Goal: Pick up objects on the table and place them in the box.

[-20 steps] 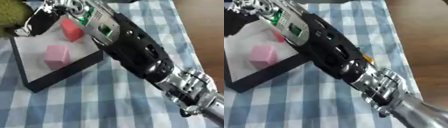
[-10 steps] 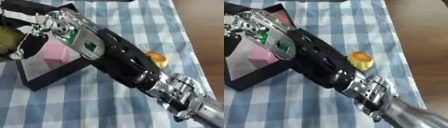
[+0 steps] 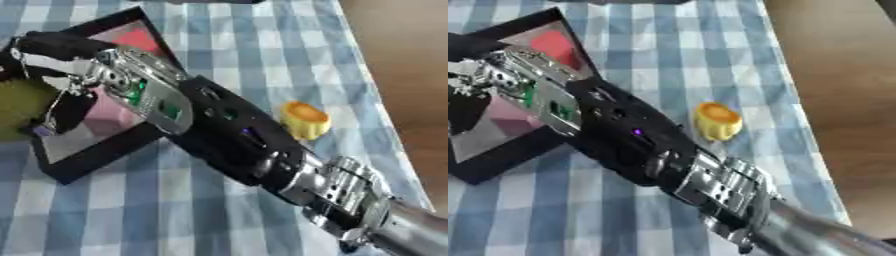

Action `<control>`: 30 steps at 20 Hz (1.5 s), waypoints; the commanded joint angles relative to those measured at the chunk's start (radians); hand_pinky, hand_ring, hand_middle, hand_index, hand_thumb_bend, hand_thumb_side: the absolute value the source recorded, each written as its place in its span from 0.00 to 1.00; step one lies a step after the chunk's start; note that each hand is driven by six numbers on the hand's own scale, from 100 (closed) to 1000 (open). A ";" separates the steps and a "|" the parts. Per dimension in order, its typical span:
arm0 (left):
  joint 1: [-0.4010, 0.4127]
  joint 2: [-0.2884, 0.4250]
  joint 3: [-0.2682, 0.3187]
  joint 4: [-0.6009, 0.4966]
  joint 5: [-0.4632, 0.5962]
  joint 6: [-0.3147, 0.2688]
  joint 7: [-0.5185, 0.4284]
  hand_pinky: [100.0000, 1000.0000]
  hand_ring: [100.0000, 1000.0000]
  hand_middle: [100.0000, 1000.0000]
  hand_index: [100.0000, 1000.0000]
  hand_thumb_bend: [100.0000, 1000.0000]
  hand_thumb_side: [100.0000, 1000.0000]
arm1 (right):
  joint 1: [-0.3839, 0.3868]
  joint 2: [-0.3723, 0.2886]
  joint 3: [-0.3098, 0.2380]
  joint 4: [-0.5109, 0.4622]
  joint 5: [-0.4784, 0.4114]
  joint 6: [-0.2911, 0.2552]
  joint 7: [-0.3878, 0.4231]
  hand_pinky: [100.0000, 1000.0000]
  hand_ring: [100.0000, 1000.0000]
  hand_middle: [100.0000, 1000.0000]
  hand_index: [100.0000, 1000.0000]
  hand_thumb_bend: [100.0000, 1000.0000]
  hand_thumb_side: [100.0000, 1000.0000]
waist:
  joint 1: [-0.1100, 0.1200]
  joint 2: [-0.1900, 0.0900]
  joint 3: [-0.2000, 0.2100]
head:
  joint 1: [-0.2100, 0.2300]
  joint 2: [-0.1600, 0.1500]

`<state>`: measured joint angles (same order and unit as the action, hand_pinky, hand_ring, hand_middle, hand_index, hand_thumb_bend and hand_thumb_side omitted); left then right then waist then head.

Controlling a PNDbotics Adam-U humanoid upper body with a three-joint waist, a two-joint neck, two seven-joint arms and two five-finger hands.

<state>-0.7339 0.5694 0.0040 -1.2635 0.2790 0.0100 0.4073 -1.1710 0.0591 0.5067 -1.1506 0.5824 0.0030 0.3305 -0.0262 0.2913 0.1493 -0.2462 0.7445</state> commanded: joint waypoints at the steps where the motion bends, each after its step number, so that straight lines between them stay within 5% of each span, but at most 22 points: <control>1: -0.005 0.026 0.006 -0.004 -0.007 0.001 0.002 0.78 0.78 0.71 0.90 0.23 0.90 | -0.038 -0.017 -0.040 -0.045 -0.033 0.026 -0.046 0.78 0.50 0.42 0.57 0.29 0.00 | -0.007 -0.021 -0.002 | -0.010 -0.008; 8: 0.019 0.053 0.014 0.004 -0.007 0.003 0.009 0.78 0.78 0.71 0.90 0.23 0.90 | -0.056 -0.124 -0.126 -0.068 -0.091 0.117 -0.133 0.78 0.49 0.41 0.57 0.29 0.00 | -0.005 -0.029 -0.020 | 0.003 -0.011; 14: 0.029 0.063 0.022 0.008 0.001 0.002 0.017 0.78 0.78 0.71 0.90 0.23 0.90 | -0.047 -0.146 -0.143 -0.032 -0.077 0.117 -0.168 0.76 0.47 0.39 0.55 0.28 0.00 | 0.001 -0.025 -0.022 | 0.000 -0.010; 23: 0.041 0.091 0.057 -0.001 0.042 -0.020 0.059 0.78 0.78 0.71 0.90 0.23 0.89 | 0.007 -0.151 -0.147 0.143 0.060 0.113 -0.133 0.78 0.54 0.45 0.61 0.34 0.00 | 0.009 -0.022 -0.017 | -0.007 -0.001; 25: 0.042 0.092 0.058 -0.003 0.041 -0.019 0.059 0.78 0.78 0.71 0.90 0.23 0.89 | 0.011 -0.146 -0.149 0.166 0.091 0.098 -0.117 0.80 0.62 0.54 0.70 0.43 0.00 | 0.009 -0.022 -0.017 | -0.005 -0.001; 26: 0.042 0.093 0.058 -0.003 0.040 -0.019 0.059 0.78 0.78 0.71 0.90 0.23 0.89 | 0.011 -0.145 -0.149 0.171 0.105 0.088 -0.106 0.84 0.73 0.71 0.83 0.49 0.00 | 0.008 -0.022 -0.017 | -0.005 -0.001; 30: 0.045 0.095 0.059 -0.003 0.040 -0.018 0.060 0.78 0.78 0.71 0.90 0.23 0.89 | 0.005 -0.156 -0.159 0.159 0.170 0.066 -0.092 0.90 0.83 0.82 0.91 0.65 0.04 | 0.008 -0.022 -0.019 | 0.000 0.000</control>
<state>-0.6782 0.6163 0.0489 -1.2462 0.3178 -0.0061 0.4649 -1.1430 -0.0840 0.3596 -0.9773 0.7299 0.0770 0.2358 -0.0272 0.2913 0.1299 -0.2490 0.7445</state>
